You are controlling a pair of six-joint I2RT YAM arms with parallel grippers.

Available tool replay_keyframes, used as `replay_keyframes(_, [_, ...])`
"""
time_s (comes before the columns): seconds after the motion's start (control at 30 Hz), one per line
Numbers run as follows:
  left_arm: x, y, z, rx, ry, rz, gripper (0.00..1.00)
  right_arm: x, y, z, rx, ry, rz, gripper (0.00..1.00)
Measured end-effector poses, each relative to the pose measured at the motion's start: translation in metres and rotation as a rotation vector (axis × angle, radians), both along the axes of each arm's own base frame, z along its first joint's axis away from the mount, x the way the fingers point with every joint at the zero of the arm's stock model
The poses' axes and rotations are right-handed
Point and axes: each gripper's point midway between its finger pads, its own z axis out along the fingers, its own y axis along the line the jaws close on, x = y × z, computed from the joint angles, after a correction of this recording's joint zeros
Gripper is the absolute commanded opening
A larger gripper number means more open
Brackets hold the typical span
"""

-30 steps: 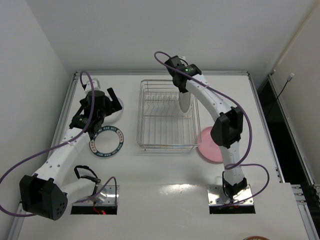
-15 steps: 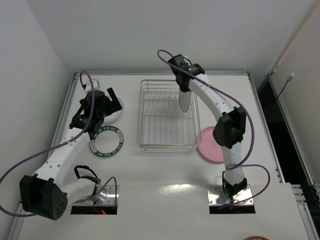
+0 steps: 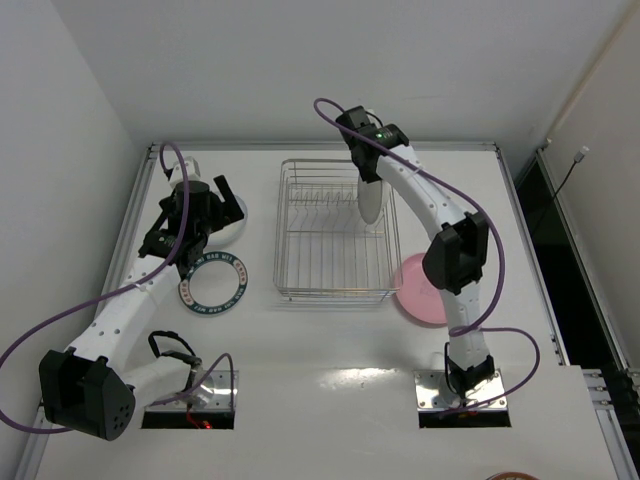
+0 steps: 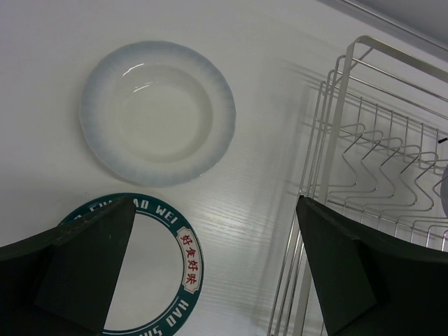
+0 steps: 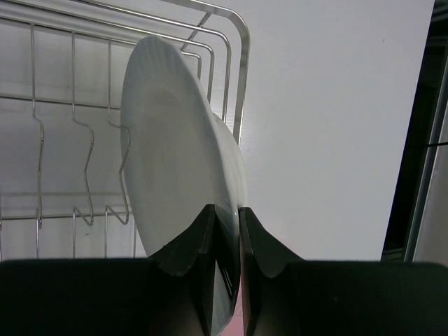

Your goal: Load the plates into the dish rack

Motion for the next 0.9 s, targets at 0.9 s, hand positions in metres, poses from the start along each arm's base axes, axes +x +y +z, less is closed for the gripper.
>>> replay_keyframes(0.9, [0.001, -0.012, -0.009, -0.003, 0.029, -0.039, 1.0, -0.019, 0.035, -0.028, 0.069, -0.099, -0.134, 0.0])
